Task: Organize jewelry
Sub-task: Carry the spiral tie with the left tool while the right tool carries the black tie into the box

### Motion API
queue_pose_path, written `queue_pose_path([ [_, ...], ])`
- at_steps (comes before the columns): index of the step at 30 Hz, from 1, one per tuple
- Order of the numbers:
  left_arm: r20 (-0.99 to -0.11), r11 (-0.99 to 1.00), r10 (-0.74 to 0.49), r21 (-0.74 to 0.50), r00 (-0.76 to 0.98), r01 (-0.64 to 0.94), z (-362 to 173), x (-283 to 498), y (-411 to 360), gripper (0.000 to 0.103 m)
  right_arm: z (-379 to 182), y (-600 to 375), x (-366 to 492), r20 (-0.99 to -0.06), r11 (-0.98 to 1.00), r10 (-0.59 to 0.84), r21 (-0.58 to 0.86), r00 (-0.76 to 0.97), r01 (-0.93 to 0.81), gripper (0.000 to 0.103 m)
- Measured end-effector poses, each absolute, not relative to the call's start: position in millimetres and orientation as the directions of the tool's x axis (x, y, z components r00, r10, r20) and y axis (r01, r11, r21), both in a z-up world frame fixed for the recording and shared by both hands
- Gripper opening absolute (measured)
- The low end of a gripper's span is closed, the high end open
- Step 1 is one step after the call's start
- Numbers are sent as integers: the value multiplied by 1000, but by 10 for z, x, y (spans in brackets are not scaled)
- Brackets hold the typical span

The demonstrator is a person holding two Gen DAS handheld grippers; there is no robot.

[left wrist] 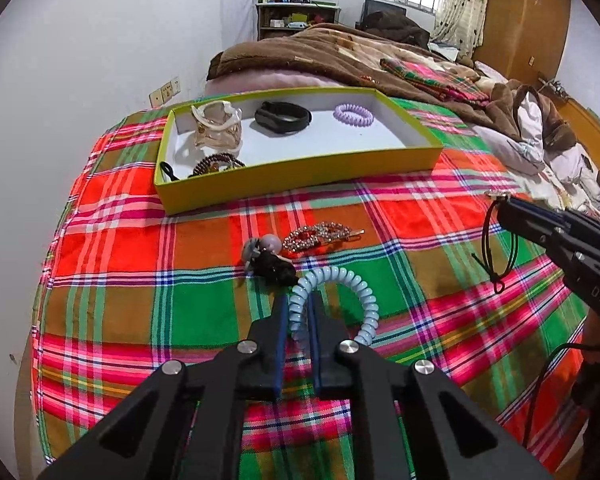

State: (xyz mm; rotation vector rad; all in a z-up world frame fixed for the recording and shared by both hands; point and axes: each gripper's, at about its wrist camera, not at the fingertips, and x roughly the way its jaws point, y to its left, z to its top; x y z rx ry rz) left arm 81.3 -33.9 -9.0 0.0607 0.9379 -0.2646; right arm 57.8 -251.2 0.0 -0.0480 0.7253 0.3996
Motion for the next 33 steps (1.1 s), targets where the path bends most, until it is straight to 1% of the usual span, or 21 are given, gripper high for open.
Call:
queue_pose_path([
  [14, -755, 961, -245, -107, 608, 255, 192, 810, -225, 10, 188, -2441, 591, -627, 926, 334, 77, 704, -370, 13],
  [24, -703, 964, -246, -104, 667, 246, 531, 1089, -161, 10, 425, -2475, 772, -592, 933, 324, 71, 737, -354, 13],
  [33, -695, 965, -247, -112, 675, 237, 609, 1375, -153, 10, 552, -2463, 1058, -583, 939, 307, 59, 752, -338, 13],
])
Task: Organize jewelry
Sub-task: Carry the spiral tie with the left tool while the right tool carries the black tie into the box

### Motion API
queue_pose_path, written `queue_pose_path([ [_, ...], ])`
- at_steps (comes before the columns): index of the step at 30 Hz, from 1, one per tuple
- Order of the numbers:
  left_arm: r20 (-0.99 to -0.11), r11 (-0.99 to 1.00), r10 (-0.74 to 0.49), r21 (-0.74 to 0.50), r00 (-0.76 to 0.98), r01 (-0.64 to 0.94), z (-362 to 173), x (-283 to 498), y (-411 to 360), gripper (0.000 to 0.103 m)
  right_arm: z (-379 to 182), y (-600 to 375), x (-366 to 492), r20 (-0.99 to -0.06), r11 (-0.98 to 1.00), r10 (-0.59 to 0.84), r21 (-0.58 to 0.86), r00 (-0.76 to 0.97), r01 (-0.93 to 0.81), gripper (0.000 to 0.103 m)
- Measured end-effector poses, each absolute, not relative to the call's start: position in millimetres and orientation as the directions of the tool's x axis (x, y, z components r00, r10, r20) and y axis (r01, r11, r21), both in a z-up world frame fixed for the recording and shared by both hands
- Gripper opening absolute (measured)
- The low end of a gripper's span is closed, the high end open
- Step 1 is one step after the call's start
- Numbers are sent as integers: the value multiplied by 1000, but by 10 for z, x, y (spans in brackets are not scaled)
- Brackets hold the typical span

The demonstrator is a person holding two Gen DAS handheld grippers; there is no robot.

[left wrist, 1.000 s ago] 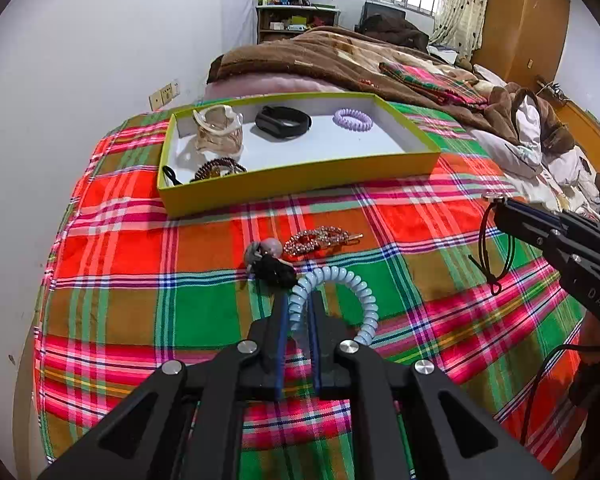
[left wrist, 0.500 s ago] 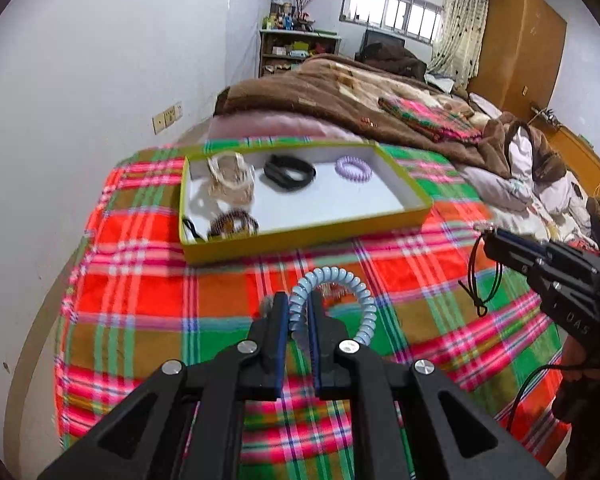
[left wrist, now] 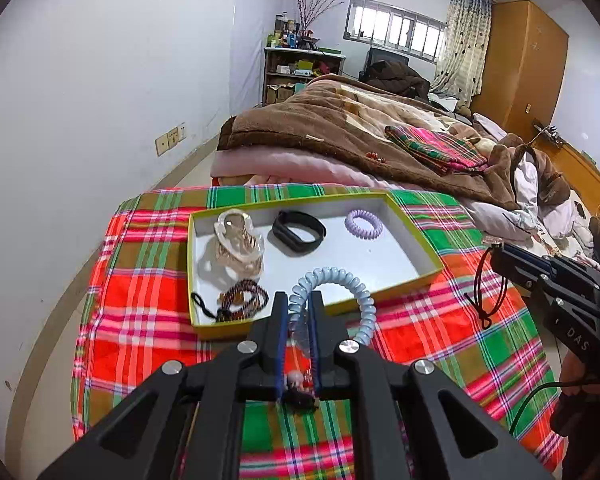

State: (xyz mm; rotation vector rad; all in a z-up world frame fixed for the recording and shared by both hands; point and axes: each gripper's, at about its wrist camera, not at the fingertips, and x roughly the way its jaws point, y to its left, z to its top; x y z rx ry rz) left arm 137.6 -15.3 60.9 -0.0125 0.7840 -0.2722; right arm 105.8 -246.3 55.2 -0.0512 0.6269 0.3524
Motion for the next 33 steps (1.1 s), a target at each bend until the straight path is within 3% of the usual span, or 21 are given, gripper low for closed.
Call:
queue_pose_path([
  [13, -709, 963, -259, -134, 656, 235, 531, 1742, -250, 10, 570, -2369, 1688, -599, 949, 276, 44, 751, -313, 13],
  [33, -775, 957, -274, -164, 569, 237, 110, 2179, -410, 10, 32, -2178, 2638, -716, 948, 258, 56, 649, -314, 13],
])
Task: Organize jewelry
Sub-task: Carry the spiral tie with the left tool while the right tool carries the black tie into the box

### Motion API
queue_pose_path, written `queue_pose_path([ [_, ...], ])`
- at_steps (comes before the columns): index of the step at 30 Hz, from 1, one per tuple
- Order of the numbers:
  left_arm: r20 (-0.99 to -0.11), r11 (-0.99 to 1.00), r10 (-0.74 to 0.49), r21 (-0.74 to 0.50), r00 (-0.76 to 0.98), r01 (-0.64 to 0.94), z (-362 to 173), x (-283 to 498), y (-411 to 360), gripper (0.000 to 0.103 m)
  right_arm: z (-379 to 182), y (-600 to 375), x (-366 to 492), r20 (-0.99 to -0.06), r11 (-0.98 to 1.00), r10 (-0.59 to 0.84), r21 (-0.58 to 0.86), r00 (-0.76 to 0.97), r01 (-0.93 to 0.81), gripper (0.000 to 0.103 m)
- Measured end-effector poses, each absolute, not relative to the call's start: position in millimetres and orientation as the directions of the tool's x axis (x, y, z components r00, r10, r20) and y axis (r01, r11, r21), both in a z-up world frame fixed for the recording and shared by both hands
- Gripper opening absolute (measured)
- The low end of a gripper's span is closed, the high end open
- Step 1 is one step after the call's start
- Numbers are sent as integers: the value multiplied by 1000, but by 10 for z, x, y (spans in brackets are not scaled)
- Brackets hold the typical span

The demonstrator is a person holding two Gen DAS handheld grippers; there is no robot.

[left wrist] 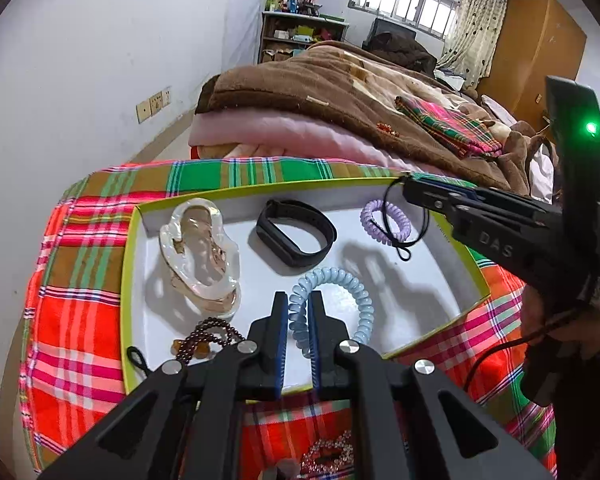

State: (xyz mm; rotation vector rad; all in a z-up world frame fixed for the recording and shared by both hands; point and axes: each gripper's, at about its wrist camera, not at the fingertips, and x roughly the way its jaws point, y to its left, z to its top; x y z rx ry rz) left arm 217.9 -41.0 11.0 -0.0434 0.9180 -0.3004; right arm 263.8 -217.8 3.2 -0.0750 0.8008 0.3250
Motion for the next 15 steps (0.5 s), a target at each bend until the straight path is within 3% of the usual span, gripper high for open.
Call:
queue_pose_path([
  [15, -807, 961, -261, -167, 530, 220, -136, 2352, -436, 10, -251, -1978, 2991, -770, 936, 263, 58, 581, -348, 13],
])
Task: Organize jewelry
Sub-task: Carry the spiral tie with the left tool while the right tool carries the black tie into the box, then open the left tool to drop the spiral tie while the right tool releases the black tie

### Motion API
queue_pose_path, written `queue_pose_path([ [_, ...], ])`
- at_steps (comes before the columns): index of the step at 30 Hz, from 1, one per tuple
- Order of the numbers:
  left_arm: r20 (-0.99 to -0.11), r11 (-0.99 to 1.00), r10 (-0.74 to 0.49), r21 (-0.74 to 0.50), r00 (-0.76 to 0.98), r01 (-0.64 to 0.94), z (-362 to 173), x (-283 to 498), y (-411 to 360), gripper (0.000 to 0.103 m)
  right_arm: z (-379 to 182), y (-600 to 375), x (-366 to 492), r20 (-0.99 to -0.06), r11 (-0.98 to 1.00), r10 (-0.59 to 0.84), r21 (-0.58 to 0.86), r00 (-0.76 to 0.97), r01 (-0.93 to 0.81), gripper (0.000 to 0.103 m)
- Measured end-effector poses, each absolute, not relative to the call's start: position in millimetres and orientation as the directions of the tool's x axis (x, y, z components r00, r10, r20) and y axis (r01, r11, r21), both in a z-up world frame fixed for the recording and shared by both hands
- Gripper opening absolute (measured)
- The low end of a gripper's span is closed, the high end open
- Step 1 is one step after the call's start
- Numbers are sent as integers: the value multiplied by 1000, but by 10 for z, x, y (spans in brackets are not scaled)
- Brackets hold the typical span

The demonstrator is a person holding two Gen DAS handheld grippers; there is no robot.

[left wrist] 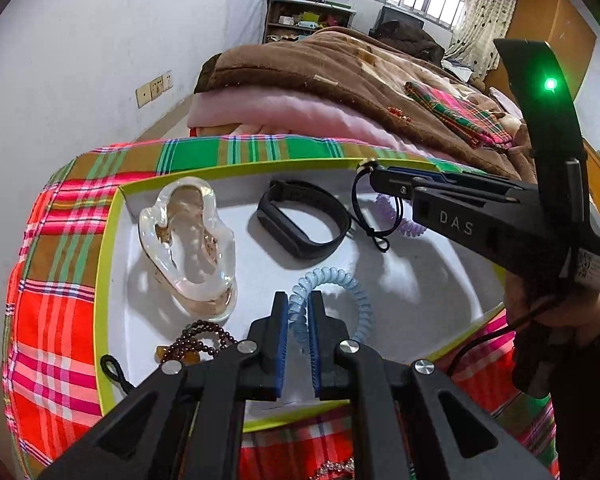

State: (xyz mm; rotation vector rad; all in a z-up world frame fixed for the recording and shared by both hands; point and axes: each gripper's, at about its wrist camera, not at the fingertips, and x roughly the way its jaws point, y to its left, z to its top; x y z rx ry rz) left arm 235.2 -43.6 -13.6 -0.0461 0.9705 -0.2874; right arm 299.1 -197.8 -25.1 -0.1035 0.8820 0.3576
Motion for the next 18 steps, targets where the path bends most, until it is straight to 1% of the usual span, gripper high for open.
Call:
queue_pose_path([
  [18, -818, 962, -264, -183, 512, 204, -214, 2427, -407, 11, -318, -1882, 3075, -796, 929, 240, 23, 556, -369, 13],
])
